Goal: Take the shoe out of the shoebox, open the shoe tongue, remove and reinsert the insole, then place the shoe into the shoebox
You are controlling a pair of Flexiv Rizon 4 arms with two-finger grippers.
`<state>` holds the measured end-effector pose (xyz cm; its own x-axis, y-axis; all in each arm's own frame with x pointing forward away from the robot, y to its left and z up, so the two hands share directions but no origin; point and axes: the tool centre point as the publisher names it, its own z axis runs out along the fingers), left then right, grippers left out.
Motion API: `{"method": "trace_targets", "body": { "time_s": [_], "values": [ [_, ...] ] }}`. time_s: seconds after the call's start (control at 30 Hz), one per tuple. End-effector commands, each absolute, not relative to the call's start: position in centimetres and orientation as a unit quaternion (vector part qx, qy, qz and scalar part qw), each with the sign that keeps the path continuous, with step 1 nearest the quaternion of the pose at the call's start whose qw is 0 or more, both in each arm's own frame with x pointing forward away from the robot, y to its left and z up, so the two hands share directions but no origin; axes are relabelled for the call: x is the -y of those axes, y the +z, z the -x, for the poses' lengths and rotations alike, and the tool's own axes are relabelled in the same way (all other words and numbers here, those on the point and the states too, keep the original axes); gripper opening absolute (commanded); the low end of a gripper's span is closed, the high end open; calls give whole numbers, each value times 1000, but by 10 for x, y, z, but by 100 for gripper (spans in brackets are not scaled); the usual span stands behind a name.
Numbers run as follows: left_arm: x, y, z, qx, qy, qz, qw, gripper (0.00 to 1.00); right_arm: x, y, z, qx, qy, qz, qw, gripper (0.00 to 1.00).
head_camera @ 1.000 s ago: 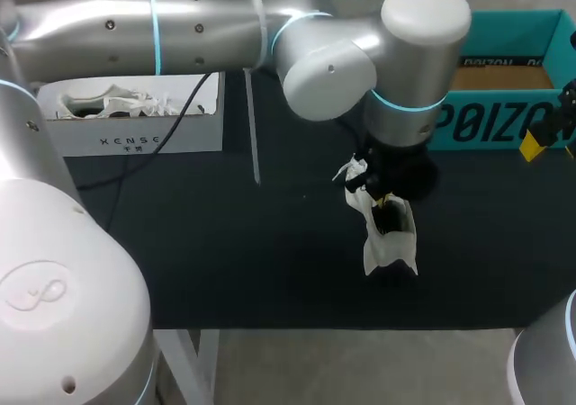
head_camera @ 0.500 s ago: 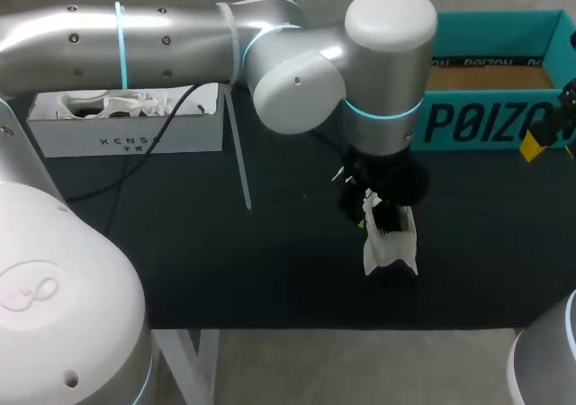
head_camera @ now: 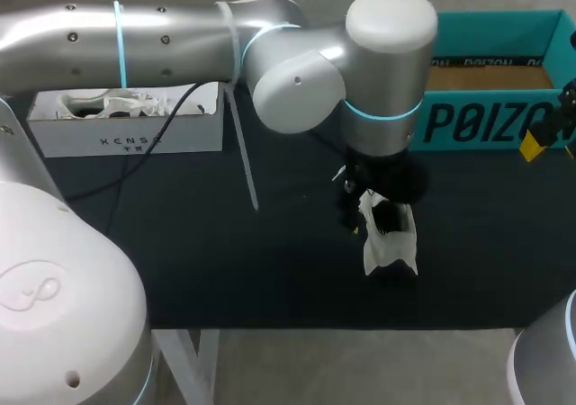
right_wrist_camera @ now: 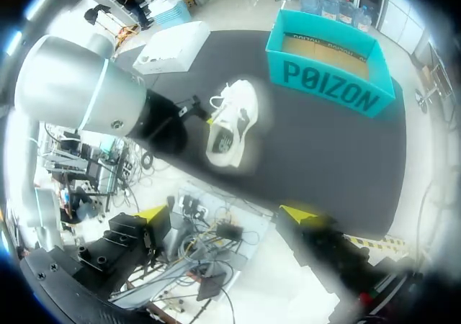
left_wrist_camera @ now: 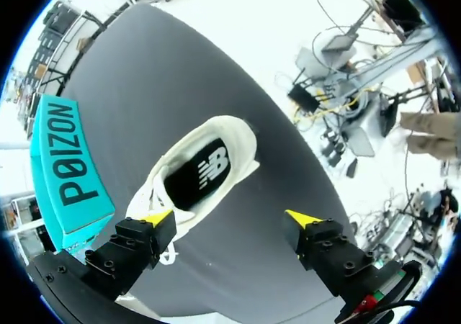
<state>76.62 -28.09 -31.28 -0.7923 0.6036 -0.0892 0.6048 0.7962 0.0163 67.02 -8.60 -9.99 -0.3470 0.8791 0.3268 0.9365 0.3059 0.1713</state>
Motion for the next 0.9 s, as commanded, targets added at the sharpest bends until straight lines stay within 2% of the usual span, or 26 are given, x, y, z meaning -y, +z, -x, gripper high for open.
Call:
{"method": "trace_targets", "body": {
  "time_s": [0.03,0.3,0.47,0.9],
  "values": [
    [285,-309,-759,-960,-16,-275,47,100,85,-100,-672,804,-165,565,88,100],
    [281,-306,-737,-990,-26,-131,39,100,85,-100,-672,804,-165,565,88,100],
    [288,-311,-723,-994,-34,-106,11,100,85,-100,-672,804,-165,565,88,100],
    [311,-323,-710,-997,-33,-76,3,100,85,-100,-672,804,-165,565,88,100]
  ]
}}
